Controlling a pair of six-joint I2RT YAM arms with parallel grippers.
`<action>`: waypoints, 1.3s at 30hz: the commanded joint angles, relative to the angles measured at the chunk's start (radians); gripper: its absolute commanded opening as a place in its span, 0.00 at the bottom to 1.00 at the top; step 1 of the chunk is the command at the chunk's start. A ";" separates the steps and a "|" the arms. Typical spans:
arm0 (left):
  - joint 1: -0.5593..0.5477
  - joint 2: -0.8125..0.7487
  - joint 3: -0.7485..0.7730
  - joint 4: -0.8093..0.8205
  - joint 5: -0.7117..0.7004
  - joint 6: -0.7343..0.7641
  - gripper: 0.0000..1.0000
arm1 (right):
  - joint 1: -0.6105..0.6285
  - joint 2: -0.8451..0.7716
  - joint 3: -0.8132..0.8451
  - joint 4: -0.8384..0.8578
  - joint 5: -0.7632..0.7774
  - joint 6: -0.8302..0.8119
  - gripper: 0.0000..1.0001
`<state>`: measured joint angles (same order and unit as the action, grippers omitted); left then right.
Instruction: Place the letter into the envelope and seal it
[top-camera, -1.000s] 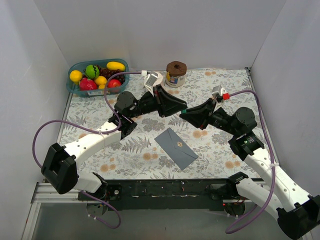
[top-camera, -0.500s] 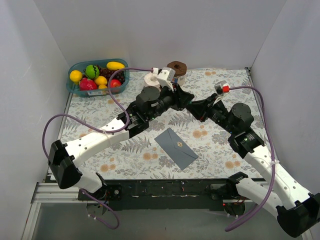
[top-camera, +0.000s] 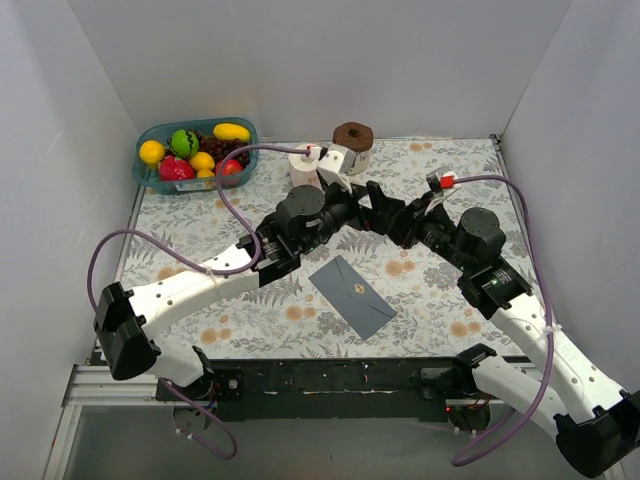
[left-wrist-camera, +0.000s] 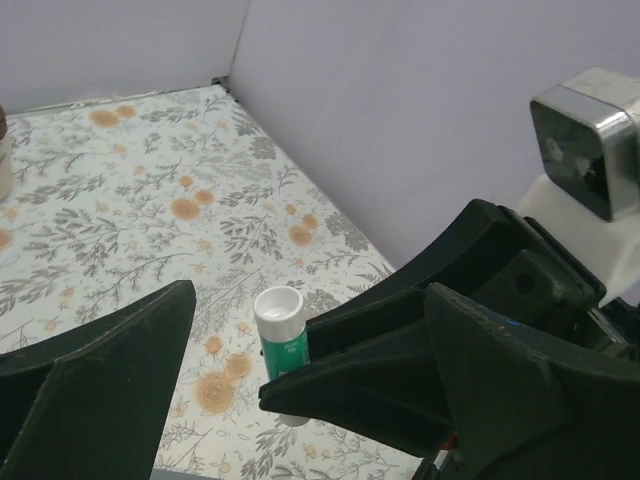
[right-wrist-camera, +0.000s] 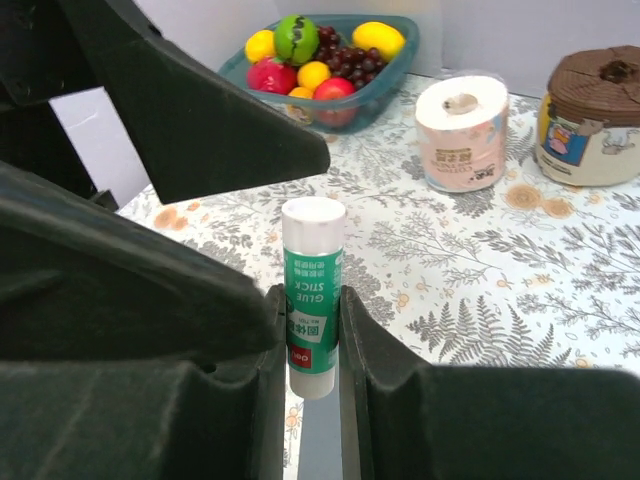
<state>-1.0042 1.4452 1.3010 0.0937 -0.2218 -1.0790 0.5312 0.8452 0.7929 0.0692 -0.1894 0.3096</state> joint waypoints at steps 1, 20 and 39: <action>0.053 -0.103 -0.054 0.152 0.220 -0.015 0.98 | 0.000 -0.038 -0.004 0.095 -0.120 -0.030 0.01; 0.242 -0.121 -0.190 0.466 0.812 -0.263 0.98 | -0.008 -0.061 -0.038 0.242 -0.404 -0.003 0.01; 0.243 -0.131 -0.209 0.502 0.849 -0.266 0.98 | -0.010 -0.086 -0.038 0.250 -0.527 -0.038 0.01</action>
<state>-0.7620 1.3521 1.0927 0.5781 0.6140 -1.3479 0.5247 0.7666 0.7441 0.2722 -0.6910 0.2836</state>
